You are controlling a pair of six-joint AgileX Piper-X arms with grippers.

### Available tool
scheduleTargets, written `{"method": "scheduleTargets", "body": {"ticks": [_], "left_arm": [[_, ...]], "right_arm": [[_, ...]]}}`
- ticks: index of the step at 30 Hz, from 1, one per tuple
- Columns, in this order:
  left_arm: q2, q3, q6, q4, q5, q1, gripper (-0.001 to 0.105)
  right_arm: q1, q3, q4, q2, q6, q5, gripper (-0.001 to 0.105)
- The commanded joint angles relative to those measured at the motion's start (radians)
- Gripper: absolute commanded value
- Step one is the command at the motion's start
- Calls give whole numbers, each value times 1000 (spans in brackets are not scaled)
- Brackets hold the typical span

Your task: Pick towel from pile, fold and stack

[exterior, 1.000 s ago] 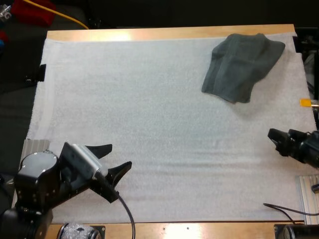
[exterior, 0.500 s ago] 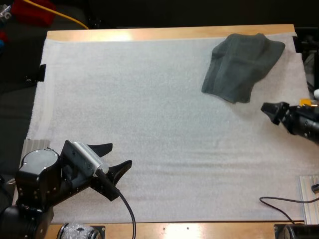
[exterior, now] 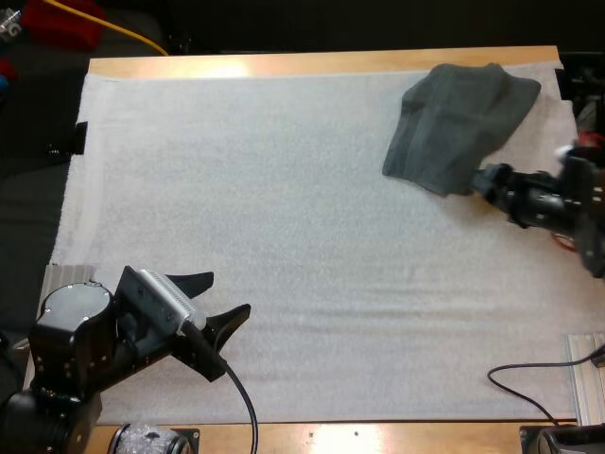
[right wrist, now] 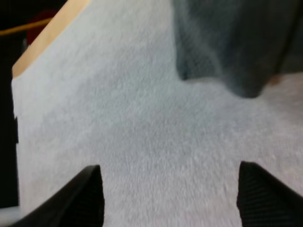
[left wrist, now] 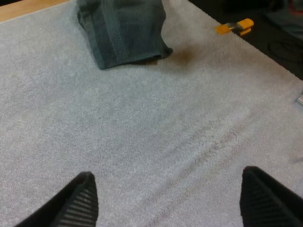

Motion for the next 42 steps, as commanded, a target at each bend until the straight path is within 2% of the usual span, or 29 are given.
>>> {"method": "scheduleTargets", "body": {"ticks": [1, 5, 11, 20, 36, 39, 42], "left_arm": [[0, -7, -9, -4, 10, -5, 62], [0, -7, -9, -4, 10, -5, 62], [0, -7, -9, -4, 10, -5, 62], [0, -7, -9, -4, 10, -5, 62], [0, -7, -9, -4, 10, -5, 62], [0, -7, -9, -4, 10, -5, 62], [0, -7, -7, -4, 10, -5, 62]], "right_arm": [[21, -12, -34, 21, 25, 20, 59], [53, -12, -122, 103, 118, 74, 59], [53, -12, -218, 200, 218, 86, 59], [53, -12, -280, 328, 284, 126, 59], [53, -12, -490, 509, 394, 111, 59], [53, -12, -536, 523, 400, 84, 49], [53, -12, -547, 524, 400, 93, 31]]}}
